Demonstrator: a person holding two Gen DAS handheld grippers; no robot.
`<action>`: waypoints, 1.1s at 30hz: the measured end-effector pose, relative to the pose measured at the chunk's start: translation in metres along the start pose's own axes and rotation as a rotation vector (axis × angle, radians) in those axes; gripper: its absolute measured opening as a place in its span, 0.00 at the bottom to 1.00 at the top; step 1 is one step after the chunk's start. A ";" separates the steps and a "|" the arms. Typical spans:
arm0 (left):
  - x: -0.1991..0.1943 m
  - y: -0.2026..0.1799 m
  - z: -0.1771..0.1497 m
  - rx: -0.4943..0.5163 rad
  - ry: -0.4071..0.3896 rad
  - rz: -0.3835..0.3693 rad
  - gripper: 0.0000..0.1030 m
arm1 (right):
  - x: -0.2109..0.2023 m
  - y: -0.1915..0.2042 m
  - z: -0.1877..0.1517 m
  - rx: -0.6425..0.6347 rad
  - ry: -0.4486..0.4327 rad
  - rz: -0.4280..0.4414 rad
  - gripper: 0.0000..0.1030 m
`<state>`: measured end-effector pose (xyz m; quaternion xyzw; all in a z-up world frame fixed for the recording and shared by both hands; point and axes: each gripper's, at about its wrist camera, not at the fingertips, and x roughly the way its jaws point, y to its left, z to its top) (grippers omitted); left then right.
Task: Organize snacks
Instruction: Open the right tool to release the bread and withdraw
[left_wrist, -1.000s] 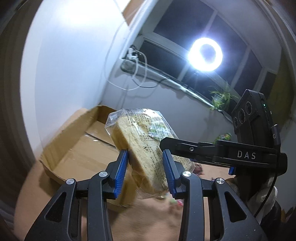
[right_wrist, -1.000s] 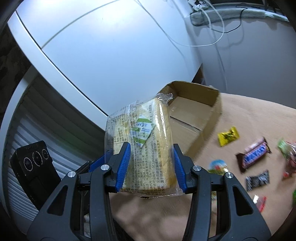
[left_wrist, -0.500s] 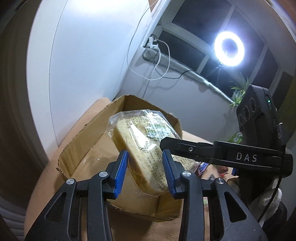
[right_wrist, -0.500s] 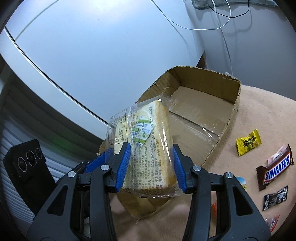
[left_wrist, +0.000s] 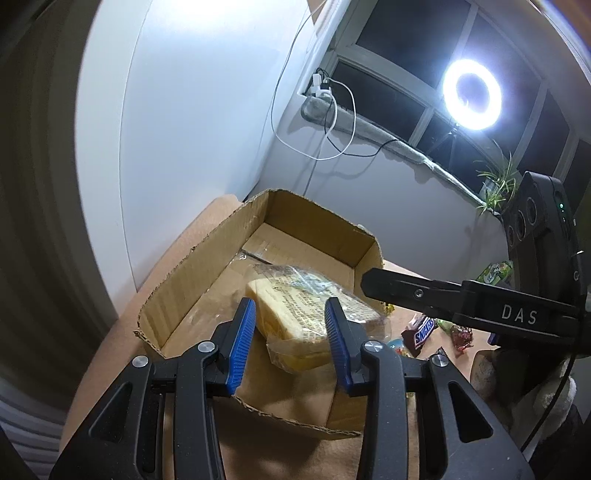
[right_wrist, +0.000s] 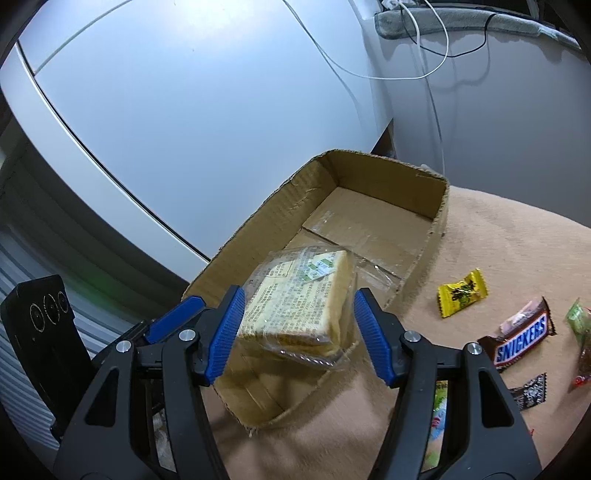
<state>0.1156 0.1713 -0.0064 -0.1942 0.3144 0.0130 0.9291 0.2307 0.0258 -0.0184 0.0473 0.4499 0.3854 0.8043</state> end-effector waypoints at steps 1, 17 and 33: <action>-0.002 -0.001 0.000 0.002 -0.002 -0.001 0.38 | -0.004 0.000 -0.001 -0.002 -0.006 -0.001 0.63; -0.047 -0.045 -0.015 0.103 -0.049 -0.036 0.52 | -0.102 -0.019 -0.035 -0.064 -0.160 -0.087 0.78; -0.055 -0.107 -0.057 0.226 -0.018 -0.135 0.52 | -0.200 -0.095 -0.107 -0.059 -0.283 -0.330 0.82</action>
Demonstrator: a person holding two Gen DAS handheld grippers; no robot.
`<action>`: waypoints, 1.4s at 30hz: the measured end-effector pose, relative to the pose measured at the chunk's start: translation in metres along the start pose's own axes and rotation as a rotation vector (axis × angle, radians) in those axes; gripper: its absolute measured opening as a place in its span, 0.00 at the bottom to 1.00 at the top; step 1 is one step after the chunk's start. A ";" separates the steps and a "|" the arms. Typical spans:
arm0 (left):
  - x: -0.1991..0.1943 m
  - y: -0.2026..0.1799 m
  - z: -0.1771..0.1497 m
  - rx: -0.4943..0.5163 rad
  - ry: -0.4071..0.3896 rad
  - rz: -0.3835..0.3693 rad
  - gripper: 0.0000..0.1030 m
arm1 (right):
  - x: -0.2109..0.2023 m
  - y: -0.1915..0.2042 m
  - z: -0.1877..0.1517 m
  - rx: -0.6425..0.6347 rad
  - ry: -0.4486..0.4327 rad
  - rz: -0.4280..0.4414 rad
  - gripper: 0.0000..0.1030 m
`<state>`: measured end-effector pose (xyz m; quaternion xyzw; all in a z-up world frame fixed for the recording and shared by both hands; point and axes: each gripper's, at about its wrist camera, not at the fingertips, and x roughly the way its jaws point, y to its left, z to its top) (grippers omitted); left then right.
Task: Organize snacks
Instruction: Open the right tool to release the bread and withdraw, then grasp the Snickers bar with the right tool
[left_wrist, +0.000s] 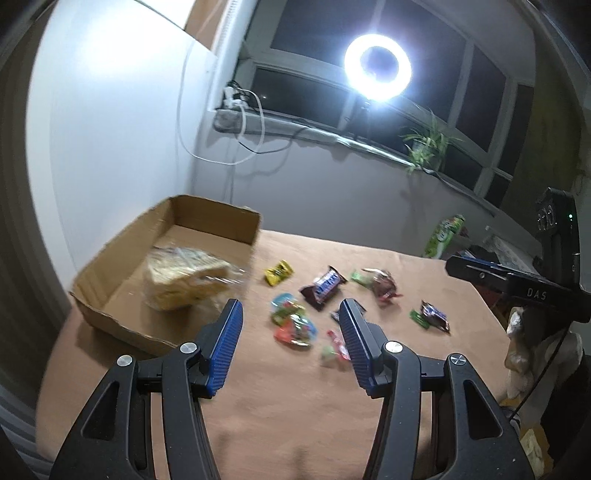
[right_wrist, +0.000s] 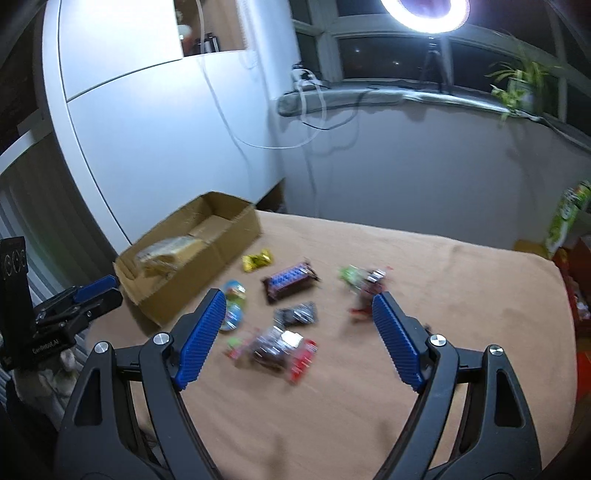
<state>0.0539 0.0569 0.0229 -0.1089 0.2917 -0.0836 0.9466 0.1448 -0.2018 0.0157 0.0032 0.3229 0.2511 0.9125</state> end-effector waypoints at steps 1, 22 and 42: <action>0.002 -0.003 -0.002 0.003 0.006 -0.007 0.52 | -0.004 -0.007 -0.005 0.003 0.002 -0.015 0.82; 0.072 -0.037 -0.042 0.047 0.211 -0.104 0.29 | 0.029 -0.124 -0.059 0.028 0.249 -0.120 0.69; 0.128 -0.034 -0.043 0.079 0.314 -0.047 0.27 | 0.093 -0.134 -0.053 -0.040 0.351 -0.078 0.58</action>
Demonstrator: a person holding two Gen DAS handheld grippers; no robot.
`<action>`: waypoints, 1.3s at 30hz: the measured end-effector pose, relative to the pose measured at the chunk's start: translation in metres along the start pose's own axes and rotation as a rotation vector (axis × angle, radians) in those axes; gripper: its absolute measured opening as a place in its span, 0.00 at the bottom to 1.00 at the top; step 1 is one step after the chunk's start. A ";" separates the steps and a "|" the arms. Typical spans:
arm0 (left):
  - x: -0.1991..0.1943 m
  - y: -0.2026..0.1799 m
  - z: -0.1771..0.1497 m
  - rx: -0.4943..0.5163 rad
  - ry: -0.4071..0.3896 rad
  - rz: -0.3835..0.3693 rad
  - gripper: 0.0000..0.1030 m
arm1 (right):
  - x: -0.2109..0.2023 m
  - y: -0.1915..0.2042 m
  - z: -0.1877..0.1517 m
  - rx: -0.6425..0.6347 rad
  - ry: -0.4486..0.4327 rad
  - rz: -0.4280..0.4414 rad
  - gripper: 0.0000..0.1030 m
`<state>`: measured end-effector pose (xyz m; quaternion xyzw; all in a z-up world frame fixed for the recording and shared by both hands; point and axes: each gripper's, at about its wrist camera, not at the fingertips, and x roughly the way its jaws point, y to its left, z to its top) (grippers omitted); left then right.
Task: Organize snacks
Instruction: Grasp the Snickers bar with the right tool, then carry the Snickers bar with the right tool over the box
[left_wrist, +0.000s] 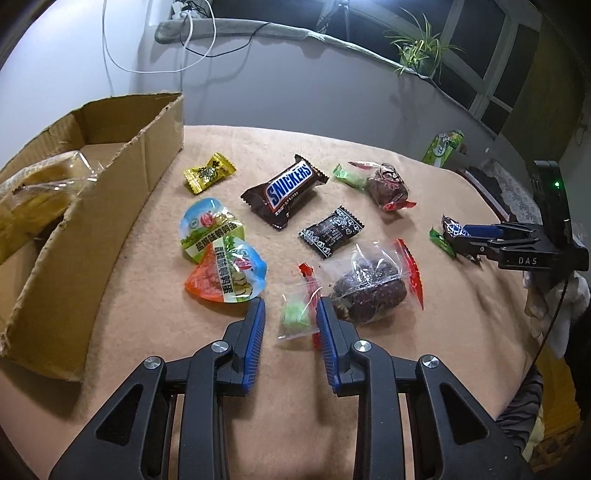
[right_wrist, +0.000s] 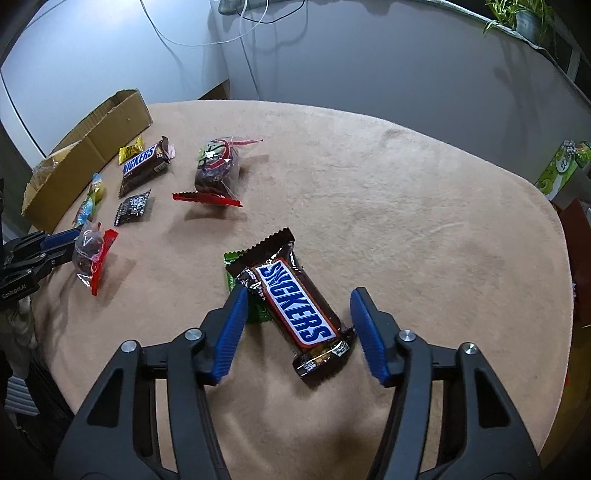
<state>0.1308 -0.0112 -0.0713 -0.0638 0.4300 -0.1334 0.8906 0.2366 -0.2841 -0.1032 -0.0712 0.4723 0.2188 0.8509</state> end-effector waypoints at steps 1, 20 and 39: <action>0.001 0.000 0.000 0.005 0.000 0.003 0.27 | 0.001 0.000 0.000 0.000 0.001 0.002 0.58; -0.003 -0.008 -0.004 0.025 -0.031 0.038 0.18 | -0.008 -0.006 -0.007 0.044 -0.015 0.006 0.31; -0.047 -0.001 -0.007 0.000 -0.127 0.064 0.18 | -0.053 0.016 -0.005 0.080 -0.127 0.051 0.31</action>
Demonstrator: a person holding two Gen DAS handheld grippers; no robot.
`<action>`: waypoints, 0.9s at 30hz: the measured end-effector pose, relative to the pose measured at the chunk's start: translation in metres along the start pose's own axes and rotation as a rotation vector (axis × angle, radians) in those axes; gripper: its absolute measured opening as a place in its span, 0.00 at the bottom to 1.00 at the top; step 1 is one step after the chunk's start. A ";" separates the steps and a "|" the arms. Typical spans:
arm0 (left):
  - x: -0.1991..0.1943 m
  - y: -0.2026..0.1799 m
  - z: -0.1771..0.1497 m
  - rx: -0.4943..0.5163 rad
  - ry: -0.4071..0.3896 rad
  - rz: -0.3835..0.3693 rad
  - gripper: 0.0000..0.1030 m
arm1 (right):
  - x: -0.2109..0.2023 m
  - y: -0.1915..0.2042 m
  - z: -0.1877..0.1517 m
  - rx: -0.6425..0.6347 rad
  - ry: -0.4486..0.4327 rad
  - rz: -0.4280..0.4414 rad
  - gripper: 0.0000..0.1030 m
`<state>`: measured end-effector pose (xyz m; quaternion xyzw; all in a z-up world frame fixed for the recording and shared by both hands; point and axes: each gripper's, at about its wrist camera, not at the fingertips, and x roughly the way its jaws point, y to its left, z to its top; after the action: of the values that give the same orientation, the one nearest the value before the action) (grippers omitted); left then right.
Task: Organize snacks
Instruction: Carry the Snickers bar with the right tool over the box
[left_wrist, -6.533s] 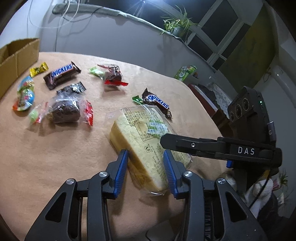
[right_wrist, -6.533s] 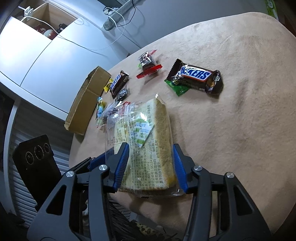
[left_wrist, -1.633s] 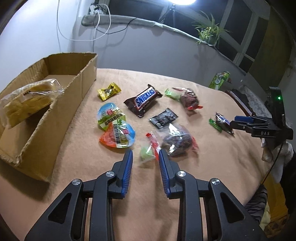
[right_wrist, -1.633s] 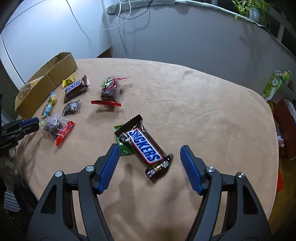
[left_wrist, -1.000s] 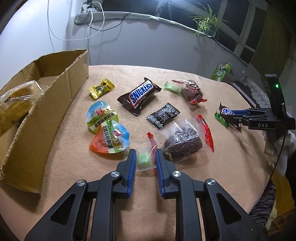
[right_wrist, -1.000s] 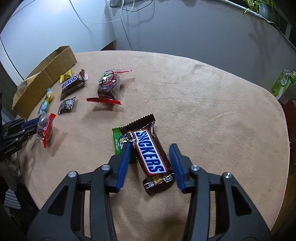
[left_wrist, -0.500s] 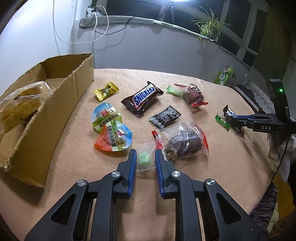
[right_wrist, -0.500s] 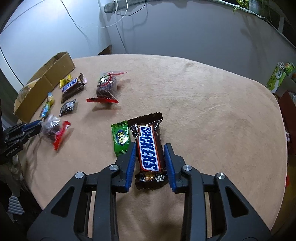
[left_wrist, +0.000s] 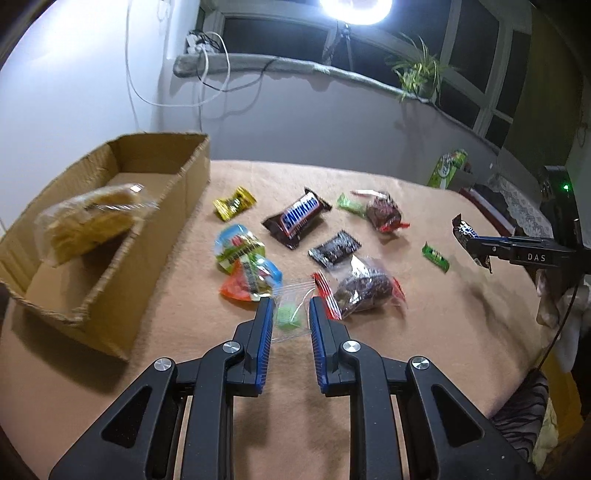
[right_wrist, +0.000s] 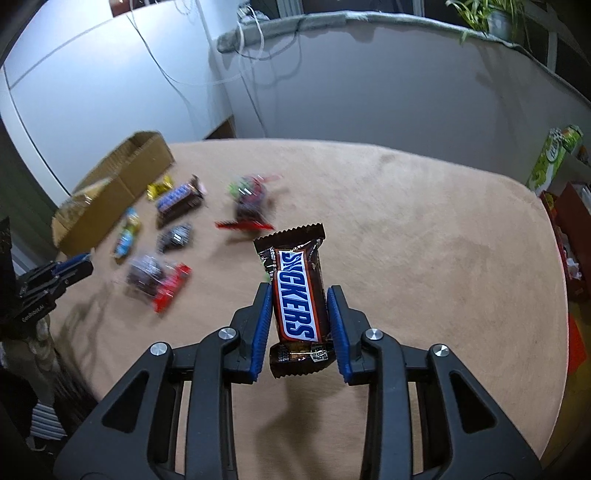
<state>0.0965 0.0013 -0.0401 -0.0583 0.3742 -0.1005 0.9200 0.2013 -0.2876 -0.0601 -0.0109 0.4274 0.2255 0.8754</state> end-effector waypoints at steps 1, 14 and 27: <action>-0.004 0.002 0.001 -0.003 -0.011 0.003 0.18 | -0.002 0.003 0.002 -0.003 -0.005 0.006 0.31; -0.071 0.068 0.016 -0.095 -0.157 0.109 0.18 | -0.005 0.101 0.064 -0.134 -0.076 0.115 0.31; -0.083 0.134 0.024 -0.189 -0.204 0.218 0.18 | 0.043 0.200 0.117 -0.211 -0.038 0.188 0.31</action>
<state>0.0741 0.1512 0.0091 -0.1137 0.2907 0.0419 0.9491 0.2305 -0.0670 0.0157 -0.0585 0.3836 0.3504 0.8524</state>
